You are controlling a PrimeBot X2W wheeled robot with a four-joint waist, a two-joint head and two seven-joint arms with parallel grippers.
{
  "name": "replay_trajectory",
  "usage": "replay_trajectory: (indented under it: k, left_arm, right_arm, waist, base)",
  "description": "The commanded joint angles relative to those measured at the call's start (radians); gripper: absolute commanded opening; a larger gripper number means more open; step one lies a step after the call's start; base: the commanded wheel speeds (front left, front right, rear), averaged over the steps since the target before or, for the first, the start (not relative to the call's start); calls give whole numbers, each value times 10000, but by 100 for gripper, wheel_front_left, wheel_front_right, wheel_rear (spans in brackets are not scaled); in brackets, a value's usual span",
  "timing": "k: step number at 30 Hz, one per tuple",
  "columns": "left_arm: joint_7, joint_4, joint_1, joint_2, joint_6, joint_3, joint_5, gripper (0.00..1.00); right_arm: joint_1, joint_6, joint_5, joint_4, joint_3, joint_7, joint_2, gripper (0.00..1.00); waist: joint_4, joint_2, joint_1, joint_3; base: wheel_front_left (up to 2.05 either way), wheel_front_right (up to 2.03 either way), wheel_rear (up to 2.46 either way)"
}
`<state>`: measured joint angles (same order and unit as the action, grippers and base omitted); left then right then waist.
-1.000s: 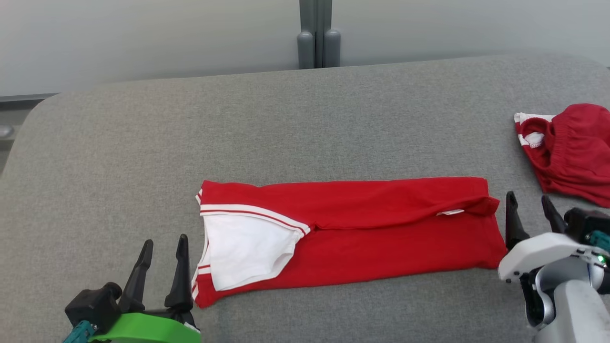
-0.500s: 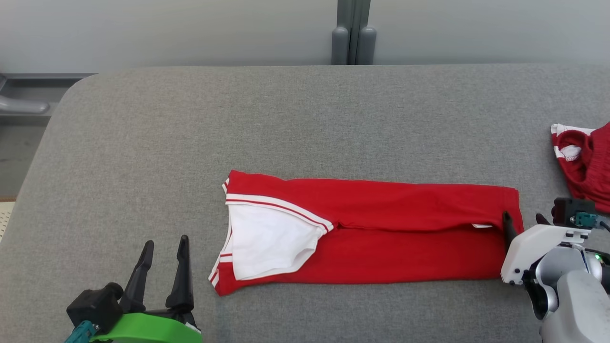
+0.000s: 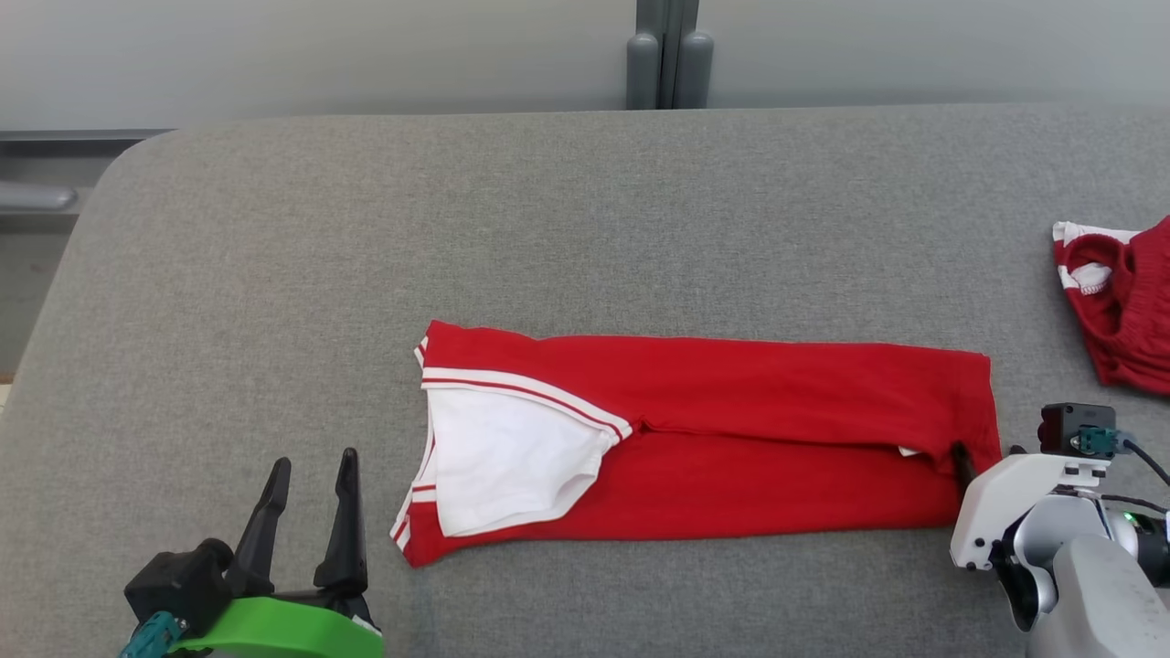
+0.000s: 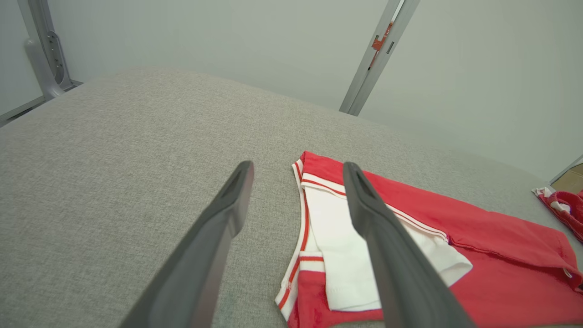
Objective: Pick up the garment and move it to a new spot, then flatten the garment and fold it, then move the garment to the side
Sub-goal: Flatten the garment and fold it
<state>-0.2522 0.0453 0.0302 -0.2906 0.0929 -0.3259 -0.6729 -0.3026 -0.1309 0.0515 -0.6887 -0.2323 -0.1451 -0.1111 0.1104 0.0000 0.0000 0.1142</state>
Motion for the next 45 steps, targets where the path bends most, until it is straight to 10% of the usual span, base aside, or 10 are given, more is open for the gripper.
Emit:
replay_trajectory:
  k: [1,3,25,45]
  left_arm:
    - [-16,44,-175,-72,57,16,112,100]
    - [-20,60,-224,-89,76,17,132,100]
    - [-44,189,-74,-332,411,-18,568,100]
    - [-18,447,-465,-107,152,-329,455,100]
  right_arm:
    - [-23,5,24,-281,117,-85,13,33]
    - [-159,5,52,-497,216,-33,23,0]
    - [276,11,965,882,-110,838,-601,0]
    - [859,4,3689,5144,4172,-355,579,0]
  waist:
    - [-32,0,0,29]
    - [-66,0,0,39]
    - [-1160,0,0,-398]
    - [-250,0,0,-459]
  base:
    - [0,0,0]
    - [0,0,0]
    - [0,0,0]
    - [0,0,0]
